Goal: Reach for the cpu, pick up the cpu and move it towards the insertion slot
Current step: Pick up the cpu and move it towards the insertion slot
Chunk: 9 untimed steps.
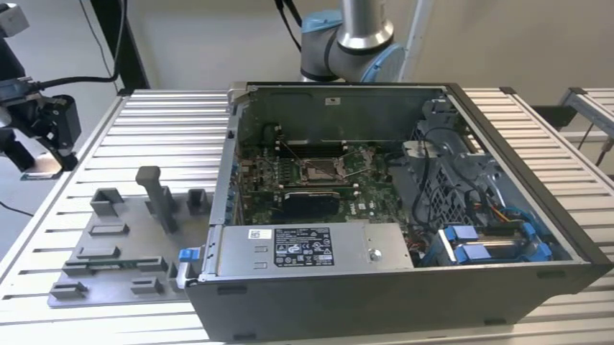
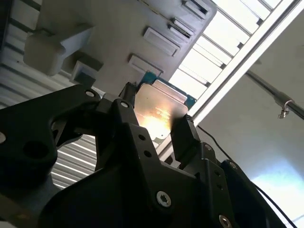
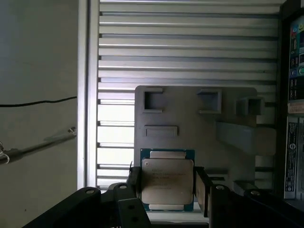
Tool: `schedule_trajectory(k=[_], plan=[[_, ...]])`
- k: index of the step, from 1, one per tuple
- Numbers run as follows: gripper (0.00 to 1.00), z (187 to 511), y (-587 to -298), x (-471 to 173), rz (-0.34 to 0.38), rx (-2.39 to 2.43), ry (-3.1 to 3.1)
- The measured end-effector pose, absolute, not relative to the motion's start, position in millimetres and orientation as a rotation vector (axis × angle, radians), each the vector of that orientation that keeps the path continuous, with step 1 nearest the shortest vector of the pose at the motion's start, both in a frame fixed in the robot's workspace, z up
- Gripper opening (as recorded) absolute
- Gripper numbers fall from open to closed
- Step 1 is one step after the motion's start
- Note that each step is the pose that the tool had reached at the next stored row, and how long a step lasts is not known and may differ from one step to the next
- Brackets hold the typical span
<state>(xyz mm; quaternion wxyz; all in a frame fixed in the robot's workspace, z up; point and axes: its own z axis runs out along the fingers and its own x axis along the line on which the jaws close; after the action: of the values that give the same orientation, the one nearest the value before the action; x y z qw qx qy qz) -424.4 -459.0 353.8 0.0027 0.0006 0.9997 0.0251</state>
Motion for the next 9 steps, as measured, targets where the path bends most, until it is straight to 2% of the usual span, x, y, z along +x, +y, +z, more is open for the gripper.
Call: schedule_trajectory(k=[9], plan=[[0.0, 365.6, -459.0, -424.5, 0.079, 0.002, 3.135]])
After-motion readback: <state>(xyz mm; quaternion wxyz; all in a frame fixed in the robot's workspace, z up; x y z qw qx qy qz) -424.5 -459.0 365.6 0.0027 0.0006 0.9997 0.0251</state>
